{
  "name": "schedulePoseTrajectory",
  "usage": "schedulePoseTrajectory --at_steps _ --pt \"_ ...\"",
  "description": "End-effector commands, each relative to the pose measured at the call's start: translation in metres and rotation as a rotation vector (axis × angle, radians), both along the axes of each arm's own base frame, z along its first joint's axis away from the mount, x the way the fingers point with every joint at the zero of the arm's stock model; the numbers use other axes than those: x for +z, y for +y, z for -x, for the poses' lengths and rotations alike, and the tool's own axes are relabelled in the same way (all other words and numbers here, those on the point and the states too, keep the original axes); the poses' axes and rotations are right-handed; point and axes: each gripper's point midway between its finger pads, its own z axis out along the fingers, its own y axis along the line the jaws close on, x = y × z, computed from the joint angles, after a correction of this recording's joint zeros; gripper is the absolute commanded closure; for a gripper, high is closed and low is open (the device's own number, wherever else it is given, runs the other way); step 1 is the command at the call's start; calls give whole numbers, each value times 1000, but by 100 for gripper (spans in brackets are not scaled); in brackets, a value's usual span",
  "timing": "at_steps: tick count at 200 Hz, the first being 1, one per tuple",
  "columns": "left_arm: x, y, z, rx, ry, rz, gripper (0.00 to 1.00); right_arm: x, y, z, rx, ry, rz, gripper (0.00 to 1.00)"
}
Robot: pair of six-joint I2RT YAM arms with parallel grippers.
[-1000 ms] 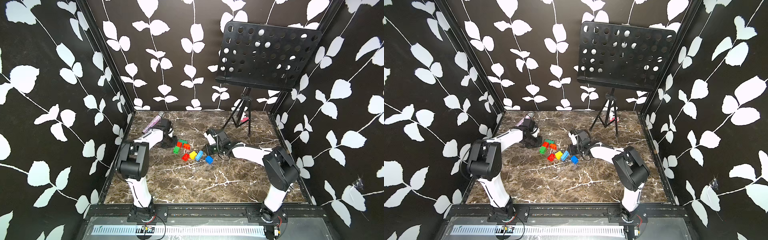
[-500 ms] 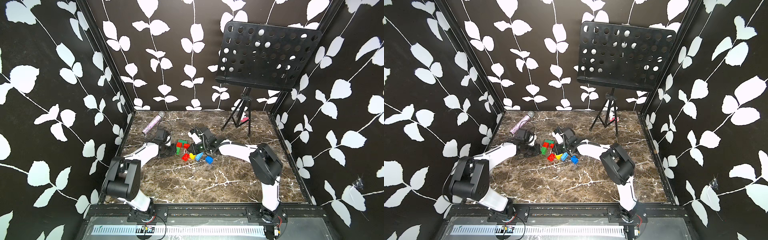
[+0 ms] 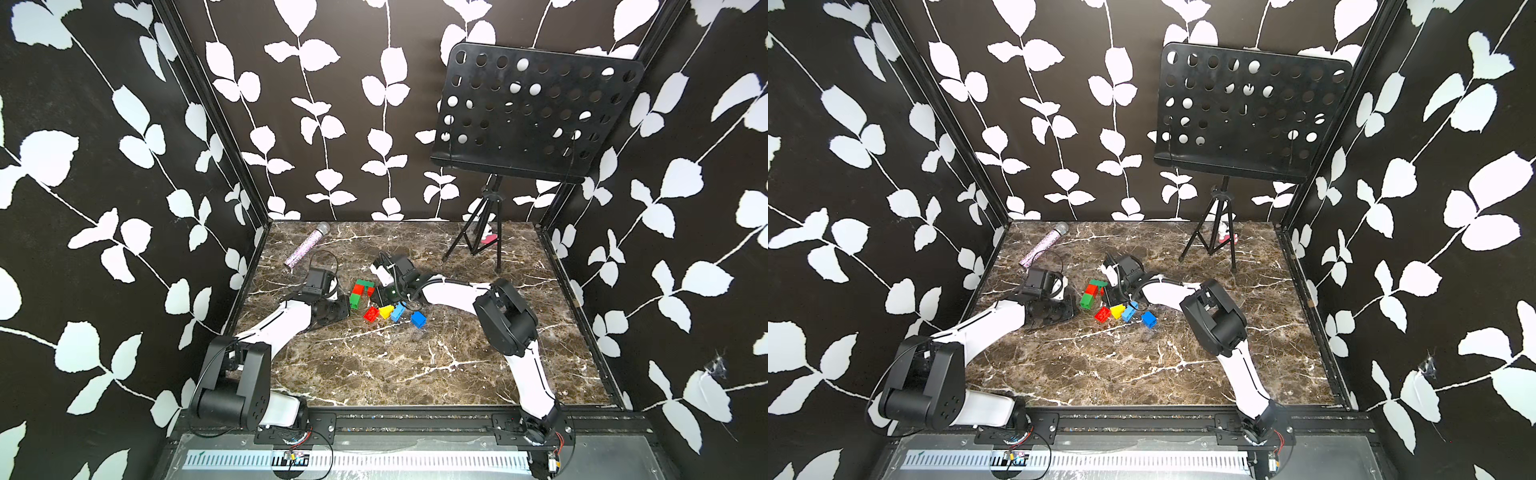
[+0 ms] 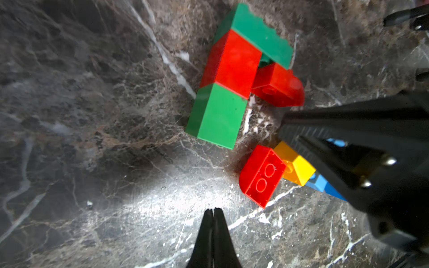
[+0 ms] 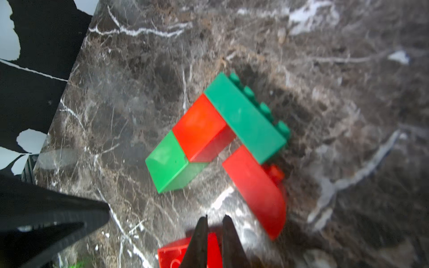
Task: Assemble the letter r with lego
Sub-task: Adjust the lego brick at the center of the board.
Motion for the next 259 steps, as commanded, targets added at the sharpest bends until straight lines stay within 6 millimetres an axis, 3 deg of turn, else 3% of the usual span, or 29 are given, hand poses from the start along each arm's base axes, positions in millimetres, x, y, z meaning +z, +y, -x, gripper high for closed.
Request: schedulePoseTrajectory --at_steps 1,103,141,175,198,212,235,259 --pt "-4 -6 1 -8 3 16 100 -1 4 -12 -22 -19 4 86" --pt "-12 -15 1 -25 23 19 100 -11 6 -29 -15 -83 70 86" --pt "-10 -15 1 -24 18 18 100 16 6 -19 11 -118 1 84" --pt "2 -16 -4 -22 -25 27 100 49 -17 -4 1 -161 2 67" --pt "15 -19 -8 -23 -85 46 78 45 -35 6 -5 -139 36 67" --pt "26 -23 -11 -30 -127 57 71 40 -42 11 -7 -134 43 66" --pt "35 -23 -14 -32 -160 46 66 28 -45 19 20 -102 66 65" --pt "28 -25 -14 -37 -135 42 66 21 -46 19 20 -93 79 64"
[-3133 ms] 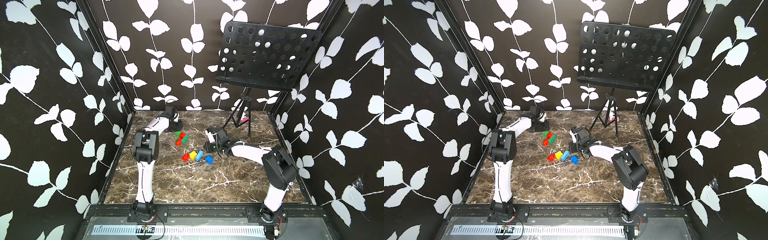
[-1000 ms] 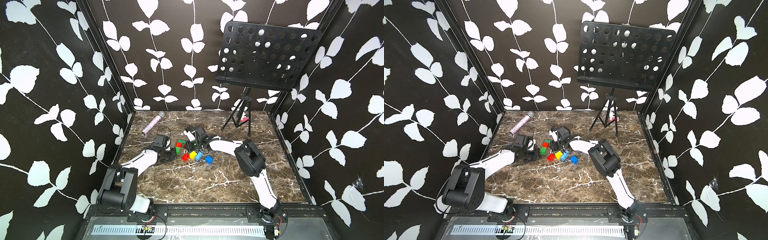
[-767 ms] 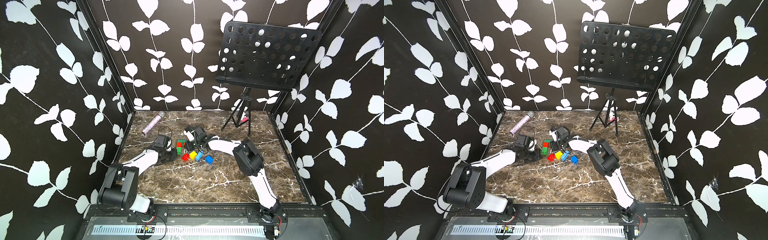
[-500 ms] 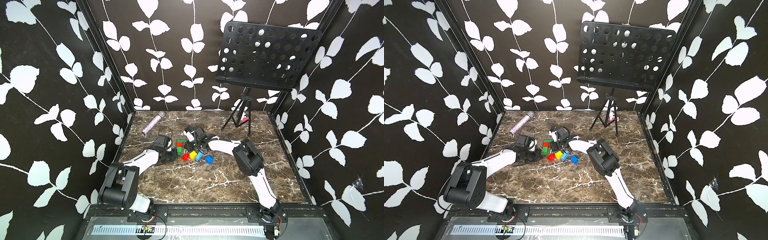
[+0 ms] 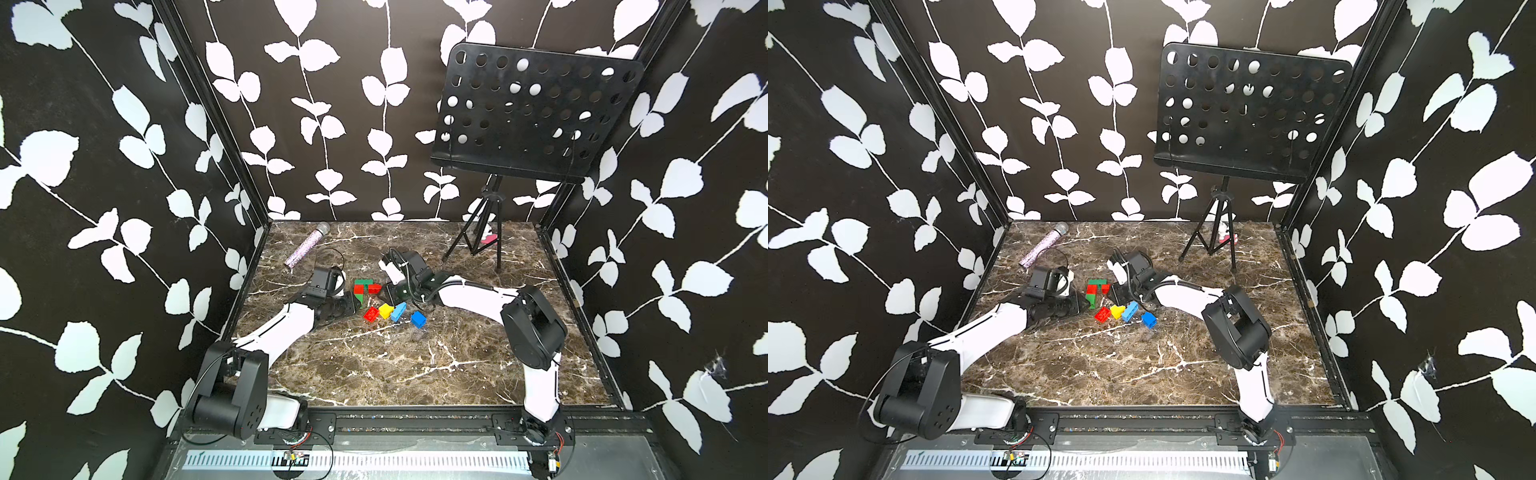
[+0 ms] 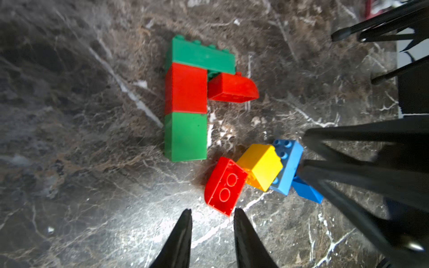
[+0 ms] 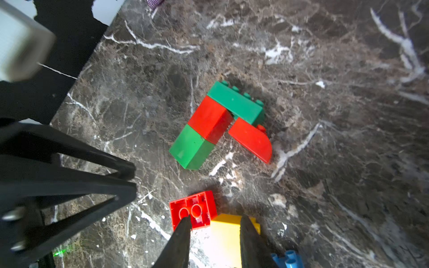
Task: Assemble the letter r with lego
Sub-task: Adjust the lego brick at the center of the board.
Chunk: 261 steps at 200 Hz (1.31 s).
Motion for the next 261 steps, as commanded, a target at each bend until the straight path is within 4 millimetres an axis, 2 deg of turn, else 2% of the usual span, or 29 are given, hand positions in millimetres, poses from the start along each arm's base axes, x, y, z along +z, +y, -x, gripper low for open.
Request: schedulePoseTrajectory --at_steps 1,31,67,111,149,184,186,190,220,244,261 --pt "0 -1 -2 -4 -4 -9 66 -16 -5 3 12 18 35 64" --pt "-11 -2 0 2 28 -24 66 -22 -6 4 25 23 67 63" --pt "-16 -3 0 -1 41 -30 66 -35 -11 14 54 34 124 63" --pt "-15 -5 -3 -5 41 -25 66 -46 -17 28 76 43 165 64" --pt "-13 -9 -4 -10 38 -18 65 -47 -18 37 107 41 186 64" --pt "-11 -14 -5 -19 33 -8 62 -50 -24 55 145 52 228 66" --pt "-11 -15 -4 -21 34 -6 62 -58 -30 60 147 69 245 66" --pt "-11 -16 -4 -24 33 -6 62 -61 -34 64 150 77 256 66" --pt "-6 -27 -5 -68 19 -8 60 -64 -53 86 163 98 289 67" --pt "-3 -43 -3 -156 2 -52 59 -58 -69 98 163 94 306 68" --pt "1 -54 2 -245 -34 -106 58 -44 -78 101 148 70 295 67"
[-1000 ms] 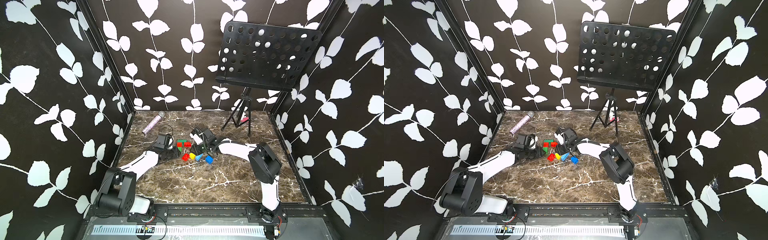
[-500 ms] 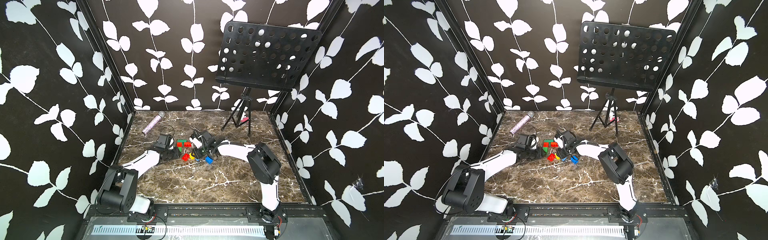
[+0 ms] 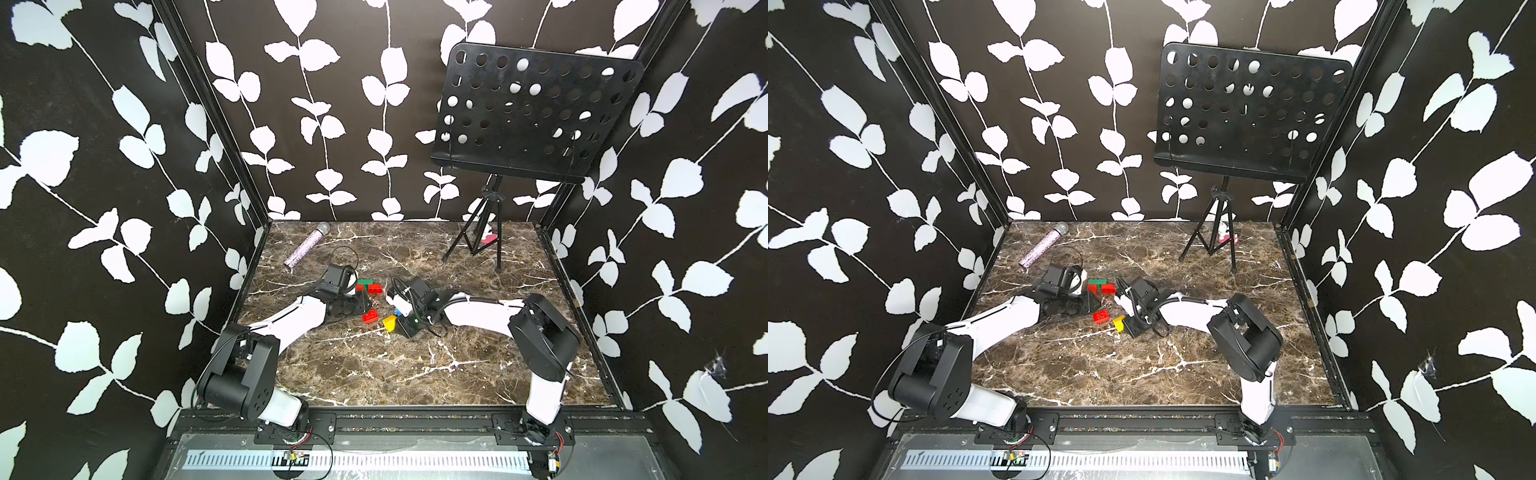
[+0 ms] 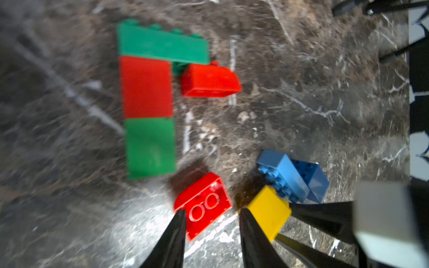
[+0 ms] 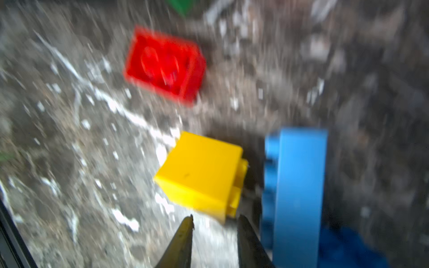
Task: Assemble the letter r with lego
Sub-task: Adjust the lego brick at the center of the board, then pick up the lego brick from the center of the board.
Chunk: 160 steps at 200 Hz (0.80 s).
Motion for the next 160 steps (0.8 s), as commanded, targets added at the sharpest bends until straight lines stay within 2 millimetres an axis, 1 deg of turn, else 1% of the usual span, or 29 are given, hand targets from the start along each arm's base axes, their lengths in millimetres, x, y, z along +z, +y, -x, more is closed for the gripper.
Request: schedulePoseTrajectory --at_steps 1,11,24,27,29,32,44,59,65,80,84,88,90,93,112,131,143,160 --pt "9 -15 6 -130 -54 -69 58 19 -15 8 1 -35 11 67" --pt "12 -16 10 -184 -89 -134 58 30 -21 7 -24 -53 -16 66" --pt "20 -15 16 -247 -137 -215 58 50 -27 1 -69 -73 -88 66" --pt "21 -14 17 -258 -146 -228 58 50 -30 0 -83 -69 -96 66" --pt "23 -14 18 -264 -152 -238 58 60 -31 -1 -90 -83 -122 66" --pt "25 -13 19 -270 -161 -251 58 66 -33 -3 -104 -85 -146 66" --pt "33 -12 24 -298 -185 -272 57 84 -43 -10 -156 -88 -232 65" --pt "43 -21 33 -360 -223 -243 56 103 -55 -19 -215 -101 -326 64" --pt "45 -29 40 -403 -238 -230 56 111 -62 -22 -236 -112 -350 63" --pt "49 -46 56 -528 -290 -253 55 116 -72 -27 -264 -118 -369 62" --pt "49 -49 59 -557 -305 -273 55 117 -75 -28 -270 -119 -372 61" --pt "48 -47 58 -569 -317 -300 55 118 -78 -29 -275 -121 -372 61" --pt "47 -52 63 -599 -327 -309 55 118 -79 -29 -277 -121 -373 61" --pt "47 -54 65 -620 -335 -324 55 118 -80 -29 -280 -121 -373 61" --pt "38 -60 68 -722 -345 -371 56 118 -87 -33 -295 -117 -384 62" --pt "31 -65 74 -848 -301 -394 56 119 -93 -34 -309 -119 -390 61" --pt "31 -67 70 -891 -284 -427 56 120 -96 -35 -317 -123 -391 61" --pt "24 -70 63 -943 -271 -466 56 119 -100 -34 -325 -127 -392 61"
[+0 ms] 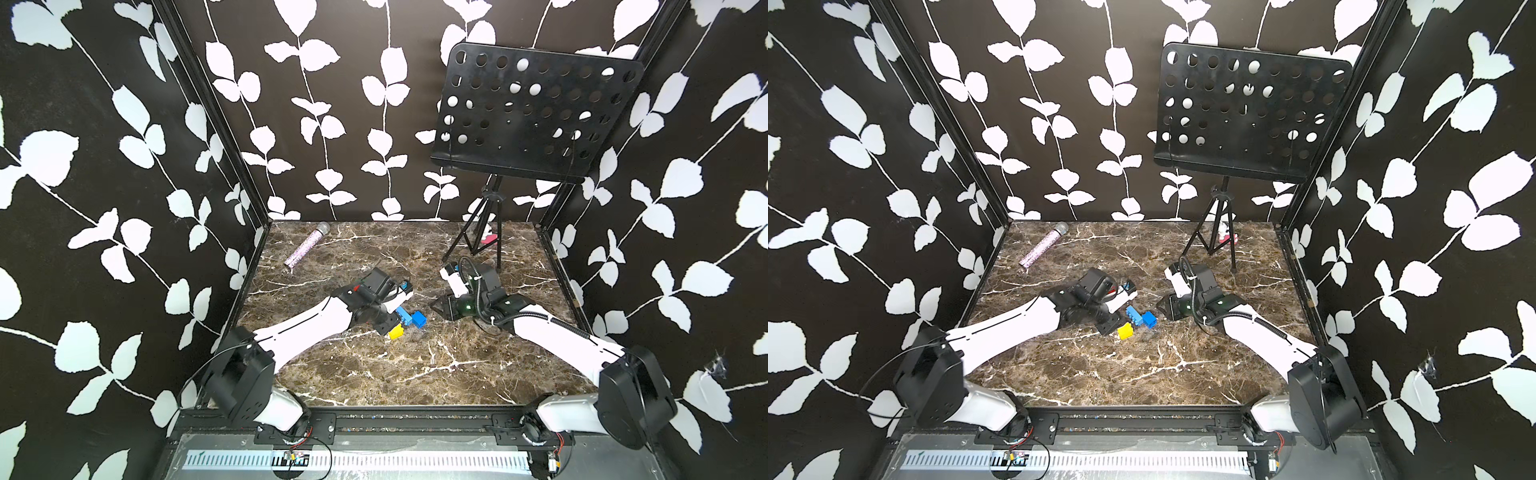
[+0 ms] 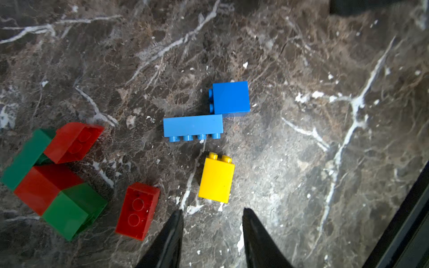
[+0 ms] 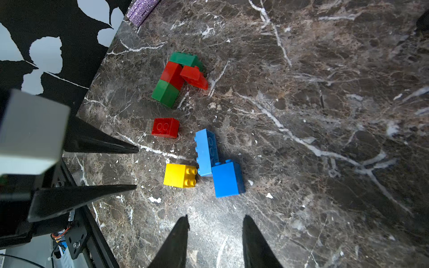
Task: Assemble the letter r with lego
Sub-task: Pick up the lego brick from the center of the board.
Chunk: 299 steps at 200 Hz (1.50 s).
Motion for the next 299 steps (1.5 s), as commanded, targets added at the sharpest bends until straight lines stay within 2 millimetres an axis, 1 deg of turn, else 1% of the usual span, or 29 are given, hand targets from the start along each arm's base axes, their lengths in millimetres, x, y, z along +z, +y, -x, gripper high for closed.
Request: schedulePoseTrajectory --at_steps 1,25,47,68,83,110,161,179,229,245,264,277,299 --pt "-6 4 1 -127 7 -102 56 12 -2 0 0 -30 -39 61" --pt "-20 -2 -2 -172 65 -148 55 7 -3 1 -2 -21 -34 61" --pt "-36 -4 8 -203 179 -194 56 5 -5 2 -3 -17 -25 61" --pt "-48 -2 12 -197 227 -218 56 2 -6 2 -3 -15 -19 61" --pt "-50 -4 17 -191 254 -201 56 0 -6 2 -1 -8 -17 61" --pt "-54 -5 20 -173 255 -178 55 -4 -4 1 5 0 -15 61" --pt "-72 0 18 -146 259 -227 56 -9 0 0 21 21 -18 61" --pt "-75 -1 17 -135 253 -226 57 -10 -1 1 21 26 -18 61" --pt "-77 -9 11 -65 223 -167 59 -12 -3 3 21 32 -6 61" --pt "-75 -11 10 -48 202 -140 61 -12 -4 3 19 28 -2 61" --pt "-66 -11 6 -24 159 -104 66 -10 -5 4 17 22 1 61" --pt "-57 -12 3 -8 117 -74 70 -7 -5 5 19 19 -4 61" --pt "-31 -14 -5 15 4 22 78 -5 -3 11 33 44 -25 61"
